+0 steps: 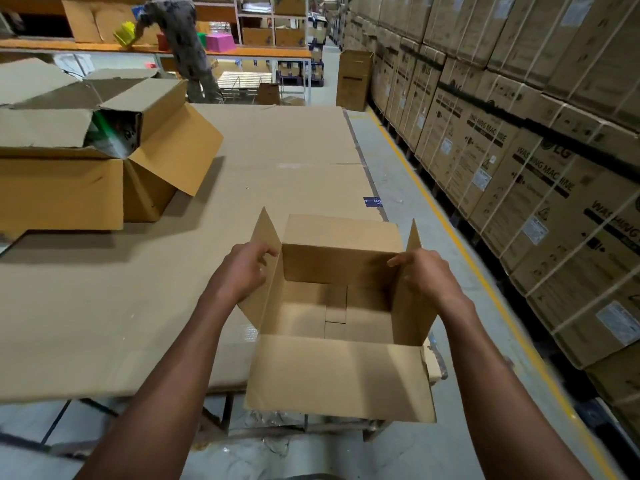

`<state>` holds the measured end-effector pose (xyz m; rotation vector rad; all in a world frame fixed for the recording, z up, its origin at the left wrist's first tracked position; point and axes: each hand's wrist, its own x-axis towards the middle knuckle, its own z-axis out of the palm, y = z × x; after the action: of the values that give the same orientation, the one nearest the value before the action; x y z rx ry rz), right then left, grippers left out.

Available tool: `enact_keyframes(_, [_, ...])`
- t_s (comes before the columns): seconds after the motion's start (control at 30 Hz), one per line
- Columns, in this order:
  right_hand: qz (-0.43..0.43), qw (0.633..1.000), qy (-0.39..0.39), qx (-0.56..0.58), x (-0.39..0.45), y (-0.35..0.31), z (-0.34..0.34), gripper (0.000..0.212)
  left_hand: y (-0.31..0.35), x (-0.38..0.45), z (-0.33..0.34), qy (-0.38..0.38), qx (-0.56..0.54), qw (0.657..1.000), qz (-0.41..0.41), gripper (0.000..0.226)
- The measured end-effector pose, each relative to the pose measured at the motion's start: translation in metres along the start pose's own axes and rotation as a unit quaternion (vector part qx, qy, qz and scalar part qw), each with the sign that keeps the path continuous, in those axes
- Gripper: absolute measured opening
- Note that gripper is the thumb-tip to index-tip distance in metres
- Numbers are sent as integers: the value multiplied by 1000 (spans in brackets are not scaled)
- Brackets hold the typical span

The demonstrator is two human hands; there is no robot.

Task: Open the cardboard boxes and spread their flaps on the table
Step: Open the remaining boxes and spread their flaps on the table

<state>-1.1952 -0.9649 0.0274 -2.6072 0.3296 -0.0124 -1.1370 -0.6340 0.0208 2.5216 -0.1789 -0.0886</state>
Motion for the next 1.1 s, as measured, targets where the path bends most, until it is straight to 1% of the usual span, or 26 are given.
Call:
enact_keyframes(0.1, [-40,999,2,2,-6,3,0,50,-10,-20,-5,29,-3,999,-16,56])
enact_keyframes(0.17, [-75,997,1,25,-12,-3,0,48,-18,-37,-11,58,1,998,-30,58])
enact_keyframes(0.3, [-141,989,0,39,-22,-30,3,53,-32,-84,-27,119,-7,991,-65,58])
enact_keyframes(0.33, [-161,986,-4,49,-26,-40,4,51,-37,-98,-30,135,-9,988,-73,58])
enact_keyframes(0.43, [-208,971,-45,107,-36,-68,12,37,-55,-143,-40,182,-14,977,-112,59])
enact_keyframes(0.47, [-230,966,-54,104,-39,-77,18,38,-63,-159,-42,195,-14,973,-126,60])
enact_keyframes(0.53, [-262,957,-74,96,-48,-98,31,47,-80,-192,-48,221,-16,964,-149,62])
enact_keyframes(0.63, [-287,947,-118,86,-69,-135,51,58,-109,-239,-59,249,-21,949,-190,63])
enact_keyframes(0.8, [-358,921,-146,55,-102,-208,99,66,-166,-309,-80,275,-16,918,-287,66])
enact_keyframes(0.9, [-379,910,-160,56,-121,-261,135,66,-214,-349,-102,293,-30,903,-313,64])
enact_keyframes(1.0, [-416,888,-180,76,-144,-315,172,65,-259,-384,-131,312,-30,893,-324,62])
enact_keyframes(1.1, [-442,871,-190,102,-165,-370,208,57,-302,-411,-166,328,-22,885,-331,61])
